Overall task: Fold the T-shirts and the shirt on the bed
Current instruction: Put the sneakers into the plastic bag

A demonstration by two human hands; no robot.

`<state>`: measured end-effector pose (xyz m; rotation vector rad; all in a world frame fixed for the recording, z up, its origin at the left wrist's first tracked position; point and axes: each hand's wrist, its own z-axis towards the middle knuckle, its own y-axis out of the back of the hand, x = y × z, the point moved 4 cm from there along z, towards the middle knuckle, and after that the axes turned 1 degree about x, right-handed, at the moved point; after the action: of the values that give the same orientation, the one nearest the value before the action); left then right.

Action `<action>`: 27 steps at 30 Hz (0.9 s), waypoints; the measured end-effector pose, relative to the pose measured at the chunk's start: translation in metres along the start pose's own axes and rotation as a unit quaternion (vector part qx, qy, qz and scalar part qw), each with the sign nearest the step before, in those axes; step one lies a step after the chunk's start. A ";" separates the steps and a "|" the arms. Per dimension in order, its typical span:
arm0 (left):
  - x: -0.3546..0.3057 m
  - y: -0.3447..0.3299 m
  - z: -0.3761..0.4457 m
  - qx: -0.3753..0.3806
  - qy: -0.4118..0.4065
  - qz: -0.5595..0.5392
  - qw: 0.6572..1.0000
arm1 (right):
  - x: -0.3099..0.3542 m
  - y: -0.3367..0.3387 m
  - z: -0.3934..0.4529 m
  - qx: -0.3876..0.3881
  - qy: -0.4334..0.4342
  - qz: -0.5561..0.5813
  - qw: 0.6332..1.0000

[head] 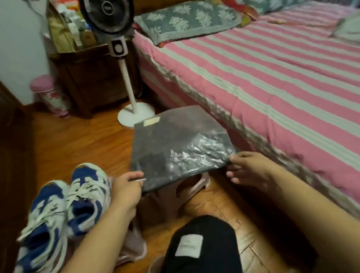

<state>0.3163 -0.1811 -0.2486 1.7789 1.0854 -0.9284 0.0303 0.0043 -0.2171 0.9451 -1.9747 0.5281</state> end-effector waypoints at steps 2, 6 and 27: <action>0.015 -0.033 0.022 0.024 0.048 0.030 0.998 | -0.033 0.021 0.022 -0.046 -0.057 0.037 0.997; 0.021 -0.052 0.052 0.041 0.071 0.095 0.992 | -0.044 0.036 0.066 -0.077 -0.103 0.054 0.990; 0.016 -0.025 0.026 0.130 0.282 -0.217 0.926 | -0.063 -0.076 0.081 0.025 -0.153 0.242 0.958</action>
<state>0.2948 -0.1932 -0.2792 2.1393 1.8529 -0.8587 0.0689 -0.0706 -0.3131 0.5902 -2.5048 0.7394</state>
